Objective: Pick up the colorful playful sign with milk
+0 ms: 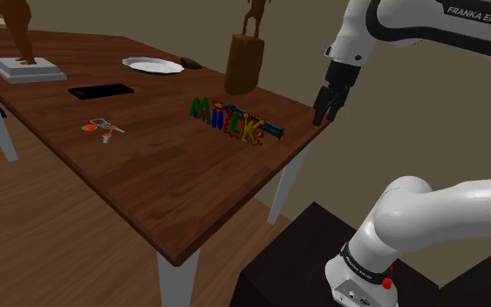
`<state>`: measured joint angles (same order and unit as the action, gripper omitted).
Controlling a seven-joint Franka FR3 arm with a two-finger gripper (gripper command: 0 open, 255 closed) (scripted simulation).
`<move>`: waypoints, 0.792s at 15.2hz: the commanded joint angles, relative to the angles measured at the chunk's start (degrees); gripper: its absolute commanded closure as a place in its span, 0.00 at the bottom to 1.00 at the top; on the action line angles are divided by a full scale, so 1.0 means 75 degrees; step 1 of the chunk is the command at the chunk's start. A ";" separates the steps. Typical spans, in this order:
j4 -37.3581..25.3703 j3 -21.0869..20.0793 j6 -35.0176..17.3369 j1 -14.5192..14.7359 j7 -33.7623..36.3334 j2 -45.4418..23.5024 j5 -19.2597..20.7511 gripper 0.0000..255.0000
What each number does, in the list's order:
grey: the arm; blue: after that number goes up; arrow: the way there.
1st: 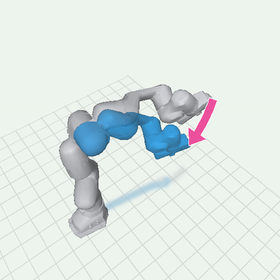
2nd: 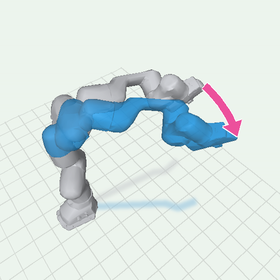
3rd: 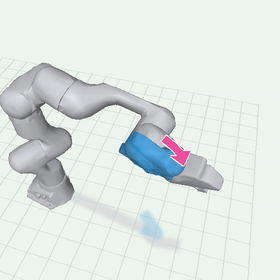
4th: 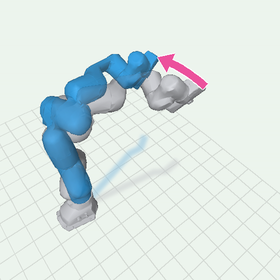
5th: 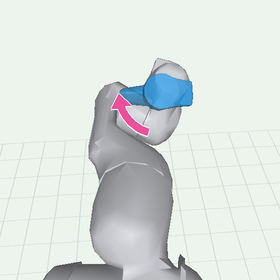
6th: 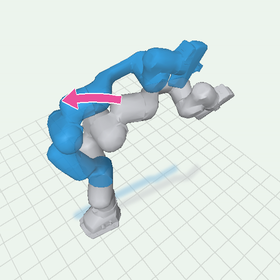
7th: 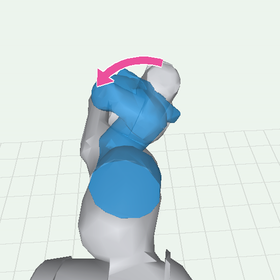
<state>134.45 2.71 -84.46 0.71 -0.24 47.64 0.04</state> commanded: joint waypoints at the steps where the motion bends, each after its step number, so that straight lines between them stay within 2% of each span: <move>1: 0.0000 0.0000 0.0000 0.0000 0.0000 0.0000 0.0000 0.00; 12: -0.2407 -0.0760 -0.0666 0.0459 0.0476 -0.3113 -0.0341 0.00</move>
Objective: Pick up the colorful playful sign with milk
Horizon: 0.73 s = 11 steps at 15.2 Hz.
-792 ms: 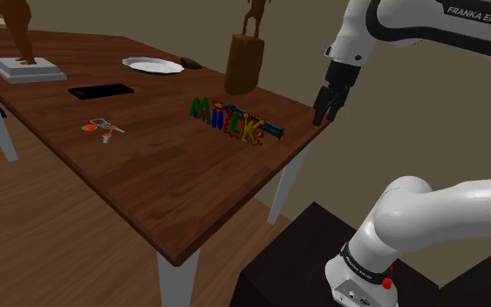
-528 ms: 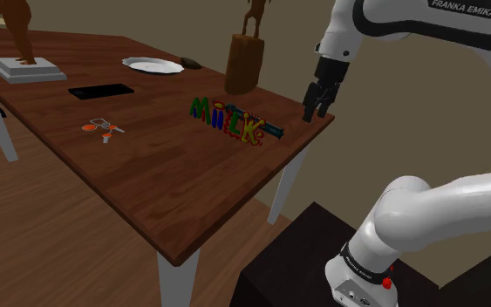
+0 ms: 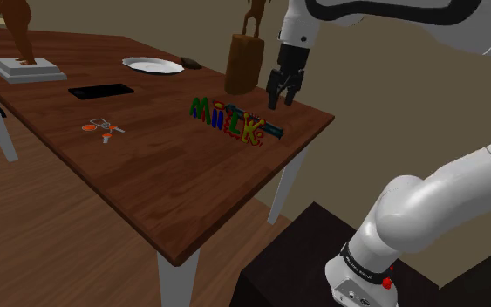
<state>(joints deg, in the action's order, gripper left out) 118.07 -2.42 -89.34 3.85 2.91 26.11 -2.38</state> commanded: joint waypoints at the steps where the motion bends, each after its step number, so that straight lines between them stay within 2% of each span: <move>1: -0.0495 -0.0140 -0.0024 0.0073 0.0101 -0.0528 -0.0021 0.00; 6: -0.2014 -0.0456 0.0059 0.0234 0.0339 -0.1987 0.0038 0.00; 11: -0.3878 -0.0745 0.0395 0.0445 0.0600 -0.3552 0.0231 0.00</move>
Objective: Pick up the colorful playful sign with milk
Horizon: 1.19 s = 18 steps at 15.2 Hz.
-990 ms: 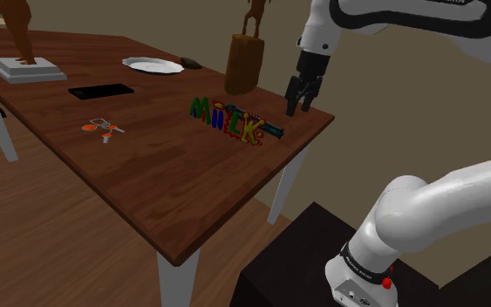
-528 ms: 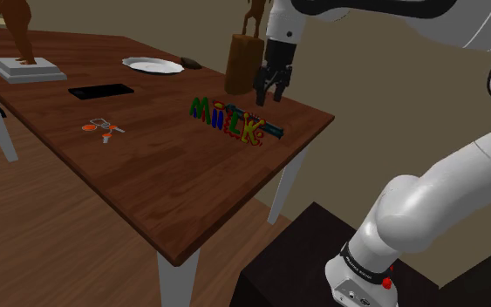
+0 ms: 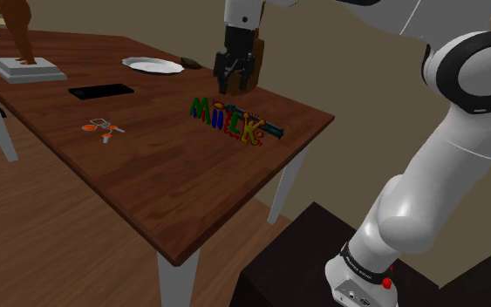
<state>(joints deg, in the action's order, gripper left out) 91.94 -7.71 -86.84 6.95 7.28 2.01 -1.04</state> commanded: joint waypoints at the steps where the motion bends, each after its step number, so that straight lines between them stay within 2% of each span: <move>1: -0.0826 -0.0094 0.0166 0.0085 0.0071 -0.0676 0.0108 0.00; 2: -0.1284 -0.0145 0.0287 0.0145 0.0124 -0.1025 0.0170 0.00; 3: -0.1331 -0.0146 0.0300 0.0155 0.0128 -0.1060 0.0176 0.00; 10: -0.0268 -0.0133 -0.0554 0.0136 0.0101 -0.0848 0.0144 0.00; 12: -0.0267 -0.0132 -0.0554 0.0136 0.0101 -0.0847 0.0144 0.00; 13: -0.0268 -0.0133 -0.0546 0.0136 0.0102 -0.0841 0.0143 1.00; 18: -0.0272 -0.0133 -0.0548 0.0137 0.0103 -0.0846 0.0144 1.00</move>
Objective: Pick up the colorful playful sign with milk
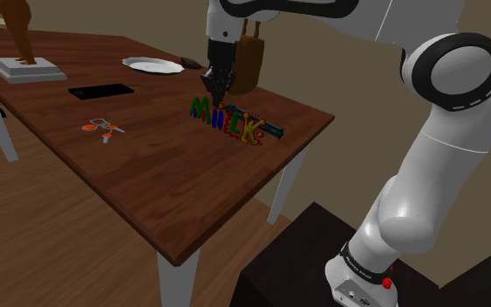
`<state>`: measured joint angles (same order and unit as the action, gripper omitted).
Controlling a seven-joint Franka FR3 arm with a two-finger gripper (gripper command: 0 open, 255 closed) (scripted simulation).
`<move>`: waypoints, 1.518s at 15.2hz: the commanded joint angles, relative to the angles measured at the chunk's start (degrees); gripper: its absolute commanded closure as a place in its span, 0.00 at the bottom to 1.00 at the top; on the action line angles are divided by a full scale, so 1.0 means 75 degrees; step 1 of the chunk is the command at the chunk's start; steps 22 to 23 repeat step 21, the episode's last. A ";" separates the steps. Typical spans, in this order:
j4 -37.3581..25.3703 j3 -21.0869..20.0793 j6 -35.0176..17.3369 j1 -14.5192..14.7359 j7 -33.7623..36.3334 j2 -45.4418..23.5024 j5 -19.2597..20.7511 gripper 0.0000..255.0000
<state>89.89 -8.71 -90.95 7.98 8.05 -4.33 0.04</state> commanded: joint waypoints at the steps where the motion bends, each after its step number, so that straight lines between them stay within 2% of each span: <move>1: 0.0001 0.0000 -0.0001 0.0000 0.0000 0.0000 -0.0001 1.00; 5: -0.0123 -0.0001 0.0102 0.0001 0.0001 -0.0022 0.0002 1.00; 19: -0.2339 -0.0031 0.1766 0.0062 0.0067 -0.0580 0.0089 1.00; 23: -0.2367 -0.0032 0.1785 0.0063 0.0068 -0.0589 0.0090 1.00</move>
